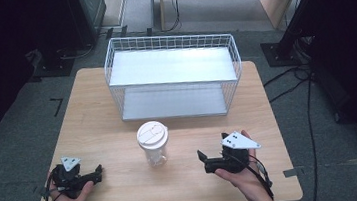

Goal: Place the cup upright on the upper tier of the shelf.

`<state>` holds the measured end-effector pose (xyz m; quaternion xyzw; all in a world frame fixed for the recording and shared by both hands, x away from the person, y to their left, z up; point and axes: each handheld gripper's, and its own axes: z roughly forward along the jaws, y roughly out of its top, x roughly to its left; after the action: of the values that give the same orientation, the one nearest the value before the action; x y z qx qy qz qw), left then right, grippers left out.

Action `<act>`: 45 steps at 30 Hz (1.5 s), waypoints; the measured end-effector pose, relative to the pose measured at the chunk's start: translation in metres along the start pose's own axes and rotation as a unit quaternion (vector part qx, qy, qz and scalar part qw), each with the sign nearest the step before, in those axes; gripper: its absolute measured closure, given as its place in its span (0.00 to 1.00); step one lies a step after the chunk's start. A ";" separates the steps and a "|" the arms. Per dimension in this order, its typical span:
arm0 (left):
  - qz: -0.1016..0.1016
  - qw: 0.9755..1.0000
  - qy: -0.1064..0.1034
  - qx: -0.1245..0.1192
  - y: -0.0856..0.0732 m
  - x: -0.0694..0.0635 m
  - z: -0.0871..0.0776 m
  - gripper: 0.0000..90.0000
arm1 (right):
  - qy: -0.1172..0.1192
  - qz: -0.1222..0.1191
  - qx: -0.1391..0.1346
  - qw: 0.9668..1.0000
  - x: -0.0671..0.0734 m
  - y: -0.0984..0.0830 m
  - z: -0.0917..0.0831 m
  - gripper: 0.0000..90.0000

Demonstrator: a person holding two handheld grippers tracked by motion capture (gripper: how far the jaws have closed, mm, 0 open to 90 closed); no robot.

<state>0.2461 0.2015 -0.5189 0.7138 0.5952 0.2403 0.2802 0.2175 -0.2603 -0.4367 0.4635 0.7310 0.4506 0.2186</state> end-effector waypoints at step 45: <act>0.000 1.000 0.000 0.000 0.000 0.000 0.000 0.00 | 0.096 -0.040 -0.026 0.994 0.082 0.008 0.070 0.00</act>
<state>0.2461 0.2015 -0.5189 0.7137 0.5953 0.2404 0.2802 0.2335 -0.1552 -0.4565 0.3826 0.7545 0.5030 0.1769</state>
